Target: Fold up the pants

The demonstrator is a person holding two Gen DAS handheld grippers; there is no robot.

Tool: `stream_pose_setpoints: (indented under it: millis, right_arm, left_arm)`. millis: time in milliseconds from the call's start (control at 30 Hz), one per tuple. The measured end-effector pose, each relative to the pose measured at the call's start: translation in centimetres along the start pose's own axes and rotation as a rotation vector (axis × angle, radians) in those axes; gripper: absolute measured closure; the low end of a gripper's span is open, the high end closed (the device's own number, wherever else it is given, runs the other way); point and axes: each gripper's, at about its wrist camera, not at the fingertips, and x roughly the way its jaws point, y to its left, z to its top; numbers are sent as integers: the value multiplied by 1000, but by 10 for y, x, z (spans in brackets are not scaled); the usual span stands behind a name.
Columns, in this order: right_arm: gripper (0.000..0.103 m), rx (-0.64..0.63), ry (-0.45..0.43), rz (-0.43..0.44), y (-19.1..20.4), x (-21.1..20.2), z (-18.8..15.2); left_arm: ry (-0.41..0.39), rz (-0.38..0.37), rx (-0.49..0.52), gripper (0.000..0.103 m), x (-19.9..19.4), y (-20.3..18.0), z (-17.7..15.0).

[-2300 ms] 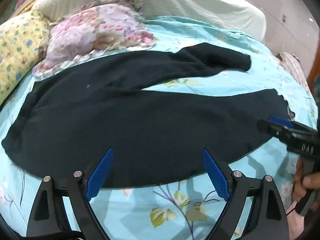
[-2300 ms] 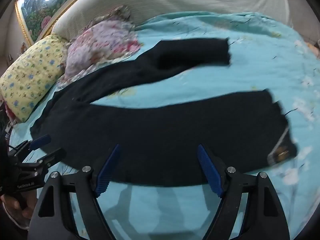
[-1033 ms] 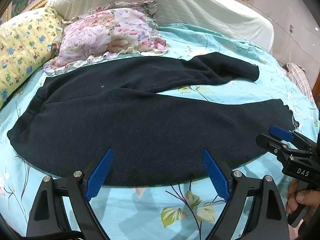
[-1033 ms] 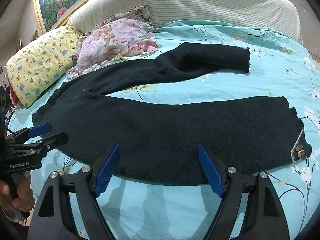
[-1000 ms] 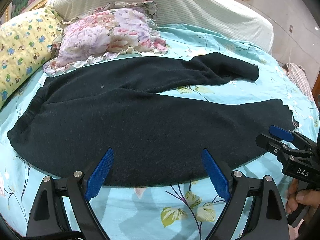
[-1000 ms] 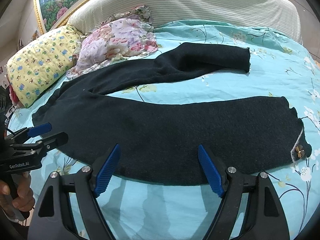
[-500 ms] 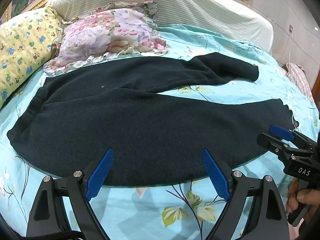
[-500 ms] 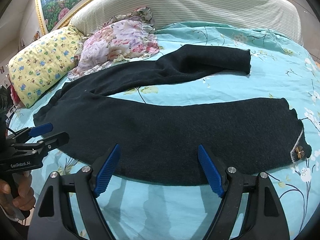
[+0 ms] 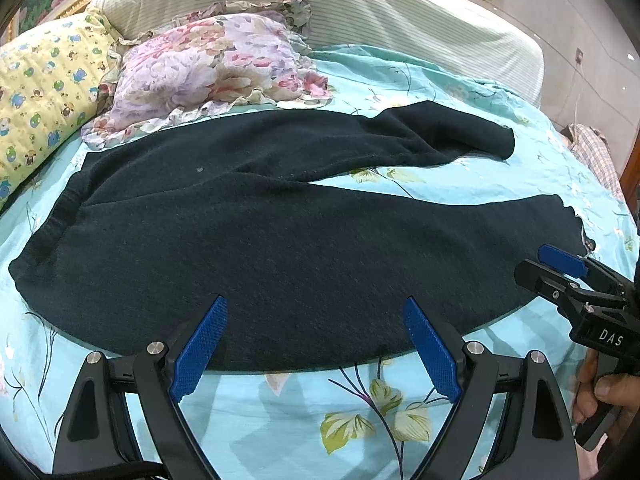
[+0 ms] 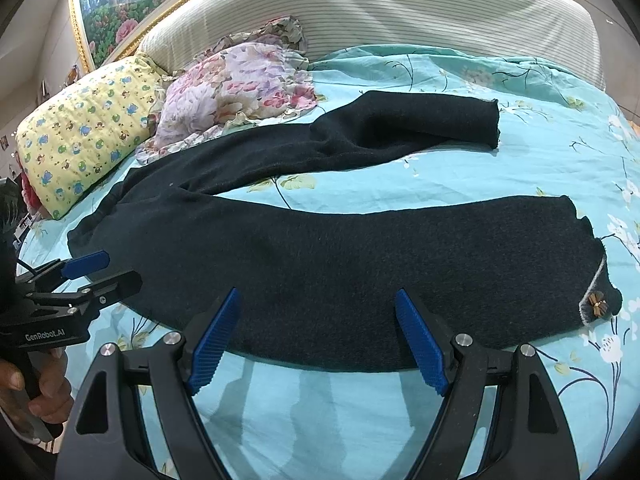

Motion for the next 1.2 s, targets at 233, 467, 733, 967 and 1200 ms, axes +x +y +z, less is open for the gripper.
stream_pose_setpoints:
  millis: [233, 467, 733, 967, 1200]
  right_arm:
    - [23, 0, 0, 0, 0, 0, 0]
    - [23, 0, 1, 0, 0, 0, 1]
    - [23, 0, 8, 2, 2, 1, -1]
    - [23, 23, 4, 12, 0, -1, 1]
    - [23, 60, 12, 17, -9, 0, 15]
  left_arm:
    - [4, -10, 1, 13, 1, 0, -1]
    - [15, -36, -4, 13, 2, 2, -2]
    - [34, -53, -15, 13, 8, 8, -3]
    - [49, -86, -10, 13, 11, 11, 2]
    - [61, -122, 11, 13, 20, 16, 18]
